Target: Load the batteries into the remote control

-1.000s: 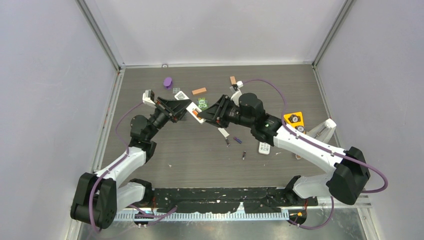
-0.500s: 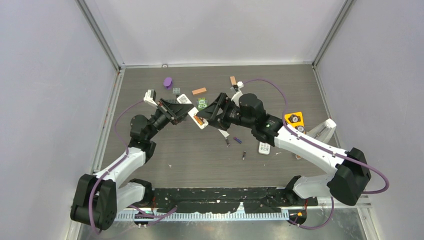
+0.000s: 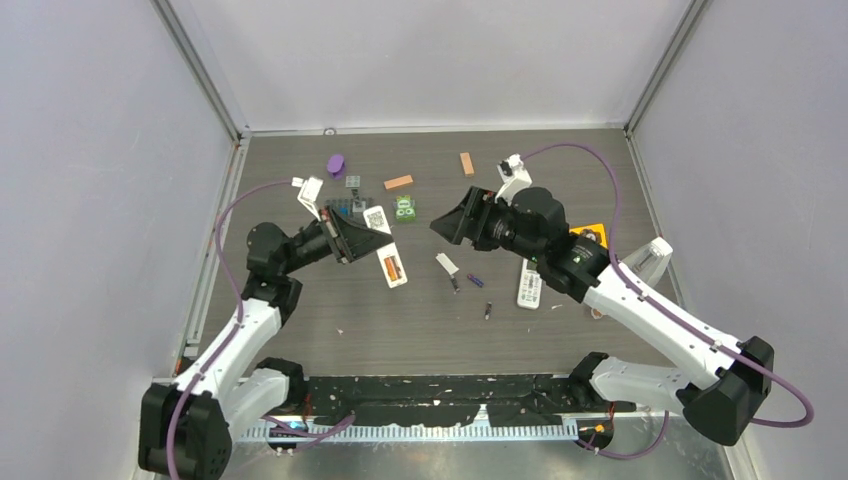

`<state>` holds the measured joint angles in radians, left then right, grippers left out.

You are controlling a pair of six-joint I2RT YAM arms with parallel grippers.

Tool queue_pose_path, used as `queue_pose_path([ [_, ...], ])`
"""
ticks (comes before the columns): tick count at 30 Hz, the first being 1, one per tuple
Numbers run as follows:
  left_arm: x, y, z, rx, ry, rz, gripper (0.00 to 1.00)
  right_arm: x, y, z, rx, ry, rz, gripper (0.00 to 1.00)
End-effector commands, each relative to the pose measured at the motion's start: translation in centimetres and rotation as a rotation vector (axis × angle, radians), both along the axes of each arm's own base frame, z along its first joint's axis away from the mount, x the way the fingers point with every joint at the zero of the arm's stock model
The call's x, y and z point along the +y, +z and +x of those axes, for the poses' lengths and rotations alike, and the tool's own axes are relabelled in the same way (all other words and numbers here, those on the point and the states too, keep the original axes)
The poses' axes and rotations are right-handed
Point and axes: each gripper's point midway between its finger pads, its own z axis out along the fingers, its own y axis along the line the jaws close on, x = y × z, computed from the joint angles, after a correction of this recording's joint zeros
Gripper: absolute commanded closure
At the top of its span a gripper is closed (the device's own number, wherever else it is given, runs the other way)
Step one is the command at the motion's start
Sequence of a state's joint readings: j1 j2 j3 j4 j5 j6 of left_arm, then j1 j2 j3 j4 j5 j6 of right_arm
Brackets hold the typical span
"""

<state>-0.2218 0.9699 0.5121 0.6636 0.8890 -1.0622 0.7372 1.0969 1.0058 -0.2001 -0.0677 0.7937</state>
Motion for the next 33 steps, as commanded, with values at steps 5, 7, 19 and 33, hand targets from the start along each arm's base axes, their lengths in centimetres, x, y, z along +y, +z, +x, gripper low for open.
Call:
queue_pose_path([
  [5,0.5,1.1,-3.8,-0.273,-0.098,0.177,1.0,-4.0,-5.8,1.5,-0.116,0.012,-0.454,0.2],
  [7,0.6,0.9,-3.9,-0.288,-0.085,0.195,1.0,-3.9,-7.1,1.5,-0.102,0.042,-0.496,0.2],
  [19,1.4,-0.8,-2.8,-0.215,0.017,0.232,1.0,-2.4,-16.4,1.4,0.107,0.159,-0.645,0.48],
  [33,1.6,-2.3,-1.8,-0.125,0.059,0.239,1.0,-4.0,-22.9,2.2,0.26,0.079,-0.846,0.59],
])
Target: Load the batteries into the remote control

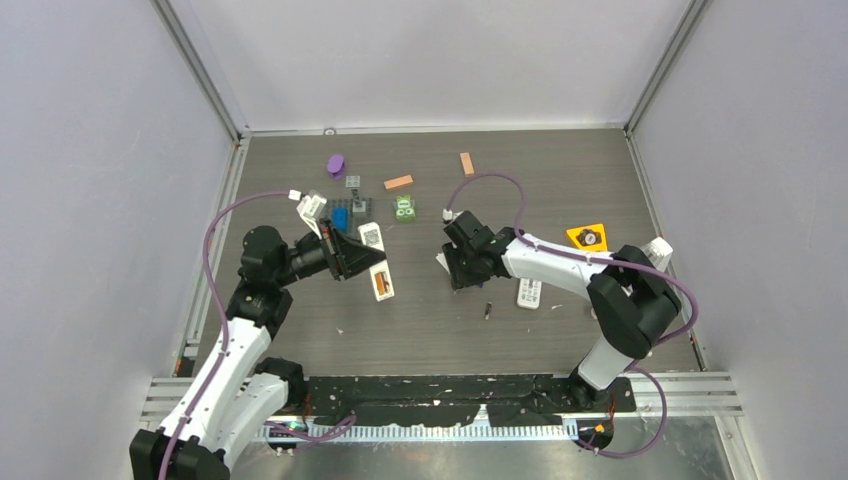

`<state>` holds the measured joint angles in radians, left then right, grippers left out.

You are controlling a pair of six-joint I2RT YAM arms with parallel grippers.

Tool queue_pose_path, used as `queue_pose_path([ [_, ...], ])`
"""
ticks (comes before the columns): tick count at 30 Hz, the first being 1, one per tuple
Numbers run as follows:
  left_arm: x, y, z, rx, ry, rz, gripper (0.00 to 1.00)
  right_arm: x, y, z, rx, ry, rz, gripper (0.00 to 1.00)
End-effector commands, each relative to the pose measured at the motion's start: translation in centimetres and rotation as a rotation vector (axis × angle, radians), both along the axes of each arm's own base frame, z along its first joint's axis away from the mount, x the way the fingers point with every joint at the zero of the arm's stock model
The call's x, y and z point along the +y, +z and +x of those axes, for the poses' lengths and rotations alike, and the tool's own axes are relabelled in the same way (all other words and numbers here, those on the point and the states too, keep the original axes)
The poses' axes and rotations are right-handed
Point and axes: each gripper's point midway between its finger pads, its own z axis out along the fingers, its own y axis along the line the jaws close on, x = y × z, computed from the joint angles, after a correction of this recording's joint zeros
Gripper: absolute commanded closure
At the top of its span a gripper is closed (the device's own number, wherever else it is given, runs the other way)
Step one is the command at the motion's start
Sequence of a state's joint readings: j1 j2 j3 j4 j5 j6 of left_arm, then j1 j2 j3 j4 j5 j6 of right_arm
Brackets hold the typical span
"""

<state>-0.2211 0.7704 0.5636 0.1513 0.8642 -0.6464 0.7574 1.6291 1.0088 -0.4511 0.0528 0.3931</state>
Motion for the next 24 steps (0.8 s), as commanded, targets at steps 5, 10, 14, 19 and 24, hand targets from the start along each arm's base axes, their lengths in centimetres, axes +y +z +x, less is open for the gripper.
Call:
queue_pose_path([
  [5,0.0,0.0,0.6,0.003,0.014,-0.007,1.0,-2.3,1.1,2.4,-0.086,-0.136,-0.099,0.6],
  [10,-0.1,-0.3,0.8,0.014,0.007,-0.009,1.0,-3.2,0.6,2.7,-0.077,-0.142,-0.119,0.57],
  [14,-0.2,-0.3,0.9,0.015,-0.003,-0.01,1.0,-3.0,0.3,2.9,-0.067,-0.127,-0.125,0.56],
  [19,-0.3,-0.3,0.9,0.017,-0.011,-0.01,1.0,-2.9,0.1,2.9,-0.056,-0.123,-0.123,0.55],
  [24,-0.3,-0.3,1.2,0.023,-0.004,-0.009,1.0,-2.8,0.1,2.8,-0.051,-0.122,-0.123,0.55],
])
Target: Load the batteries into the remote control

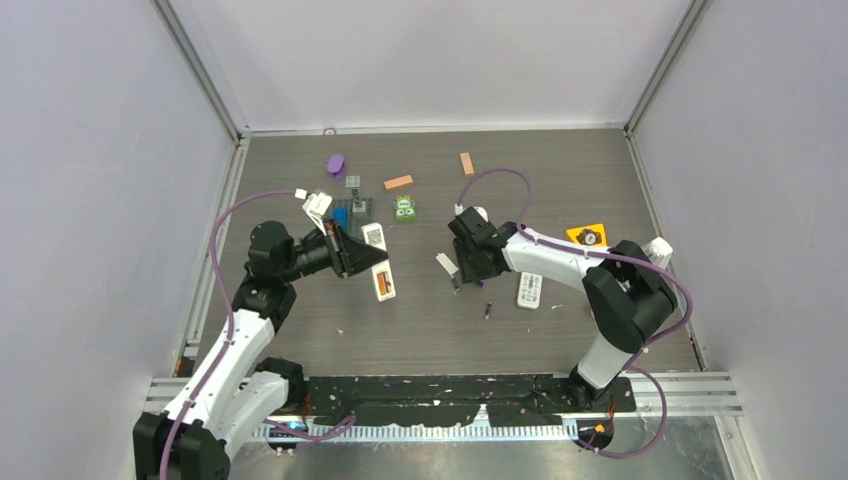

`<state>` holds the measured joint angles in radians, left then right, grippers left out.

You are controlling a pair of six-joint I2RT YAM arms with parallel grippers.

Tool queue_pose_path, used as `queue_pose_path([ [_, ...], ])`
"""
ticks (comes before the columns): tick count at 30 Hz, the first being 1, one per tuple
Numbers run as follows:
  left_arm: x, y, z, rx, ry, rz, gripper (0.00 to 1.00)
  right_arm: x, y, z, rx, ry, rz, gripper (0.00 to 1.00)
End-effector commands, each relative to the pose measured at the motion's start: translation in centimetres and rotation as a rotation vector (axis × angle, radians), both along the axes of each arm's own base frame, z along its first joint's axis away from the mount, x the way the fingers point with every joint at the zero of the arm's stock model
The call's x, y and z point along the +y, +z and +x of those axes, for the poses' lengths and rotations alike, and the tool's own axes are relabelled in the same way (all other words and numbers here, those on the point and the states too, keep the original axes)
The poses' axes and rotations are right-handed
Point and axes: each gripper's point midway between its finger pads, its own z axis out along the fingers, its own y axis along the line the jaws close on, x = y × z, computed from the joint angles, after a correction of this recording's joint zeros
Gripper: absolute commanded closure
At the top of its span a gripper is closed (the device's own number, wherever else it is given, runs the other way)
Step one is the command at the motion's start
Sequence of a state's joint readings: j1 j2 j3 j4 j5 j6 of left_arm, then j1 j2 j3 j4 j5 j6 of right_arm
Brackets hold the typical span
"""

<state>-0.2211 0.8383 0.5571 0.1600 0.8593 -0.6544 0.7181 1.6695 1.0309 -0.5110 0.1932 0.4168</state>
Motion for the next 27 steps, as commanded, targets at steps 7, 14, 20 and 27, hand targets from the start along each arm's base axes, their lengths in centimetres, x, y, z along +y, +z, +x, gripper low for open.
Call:
queue_pose_path([
  [7,-0.1,1.1,0.4,-0.033,-0.003,-0.018,1.0,-1.2,1.3,-0.4,-0.008,-0.062,-0.026,0.55],
  [14,-0.1,0.7,0.6,-0.023,0.007,-0.016,1.0,-2.5,1.3,-4.0,0.071,-0.13,0.018,0.44],
  [20,-0.1,0.3,0.7,-0.007,0.014,-0.016,1.0,-2.8,0.6,-6.6,0.13,-0.137,0.049,0.42],
  [27,0.0,-0.1,0.6,0.013,0.021,-0.018,1.0,-2.4,-0.7,-7.8,0.179,-0.122,0.071,0.54],
])
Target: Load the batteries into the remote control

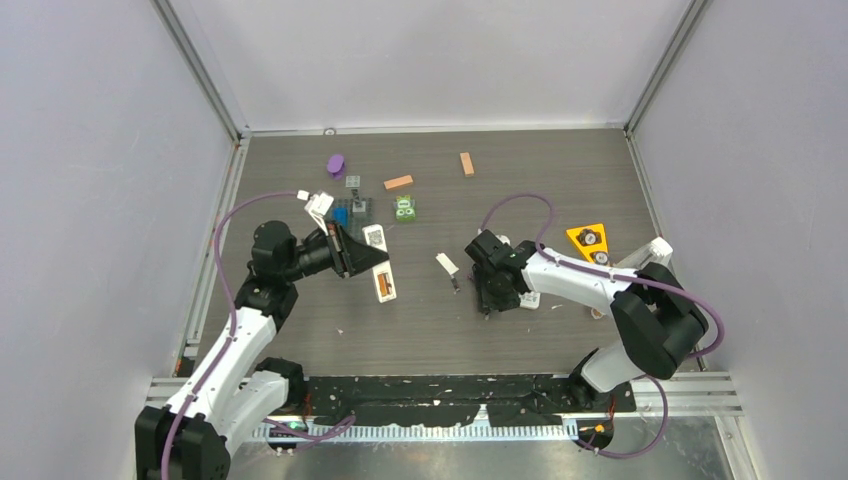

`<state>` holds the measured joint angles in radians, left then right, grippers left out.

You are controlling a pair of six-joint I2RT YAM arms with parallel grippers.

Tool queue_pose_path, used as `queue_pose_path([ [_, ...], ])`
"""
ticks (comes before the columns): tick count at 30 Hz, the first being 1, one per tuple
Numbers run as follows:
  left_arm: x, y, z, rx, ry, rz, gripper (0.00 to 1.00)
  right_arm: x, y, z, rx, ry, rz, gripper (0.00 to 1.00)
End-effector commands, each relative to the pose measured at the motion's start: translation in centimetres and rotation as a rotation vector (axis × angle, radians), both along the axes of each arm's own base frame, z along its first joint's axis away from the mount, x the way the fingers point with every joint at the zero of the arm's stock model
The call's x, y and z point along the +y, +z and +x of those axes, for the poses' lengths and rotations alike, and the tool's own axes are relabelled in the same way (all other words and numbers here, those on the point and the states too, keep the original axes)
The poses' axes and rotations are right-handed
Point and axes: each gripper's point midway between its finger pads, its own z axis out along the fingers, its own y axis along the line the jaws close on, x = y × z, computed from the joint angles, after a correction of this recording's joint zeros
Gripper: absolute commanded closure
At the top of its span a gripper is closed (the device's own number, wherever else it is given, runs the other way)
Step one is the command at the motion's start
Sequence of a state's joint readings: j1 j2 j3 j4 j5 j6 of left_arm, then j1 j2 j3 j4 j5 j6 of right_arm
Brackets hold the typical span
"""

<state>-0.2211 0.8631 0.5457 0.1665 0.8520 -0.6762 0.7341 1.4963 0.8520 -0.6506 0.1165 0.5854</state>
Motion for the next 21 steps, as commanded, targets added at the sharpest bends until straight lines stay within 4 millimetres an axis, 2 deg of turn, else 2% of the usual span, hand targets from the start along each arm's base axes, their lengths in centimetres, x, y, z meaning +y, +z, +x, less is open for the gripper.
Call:
queue_pose_path([
  [1,0.1,0.7,0.3,-0.03,0.011,-0.014,1.0,1.0,0.0,-0.3,0.0,-0.013,0.053,0.56],
  [6,0.1,0.5,0.1,-0.023,0.014,-0.012,1.0,0.8,-0.5,0.0,-0.004,-0.031,0.032,0.66],
  [13,0.3,0.7,0.1,-0.023,0.028,-0.017,1.0,1.5,-0.5,0.4,-0.019,-0.005,0.062,0.85],
  [15,0.3,0.6,0.1,-0.022,0.035,-0.016,1.0,1.6,-0.5,0.4,-0.016,-0.001,0.062,0.86],
  [17,0.4,0.5,0.1,-0.022,0.039,-0.015,1.0,1.4,-0.9,0.2,-0.001,-0.003,0.049,0.83],
  [21,0.4,0.5,0.1,-0.022,0.044,-0.015,1.0,0.7,-1.5,0.0,0.01,-0.017,0.012,0.7],
])
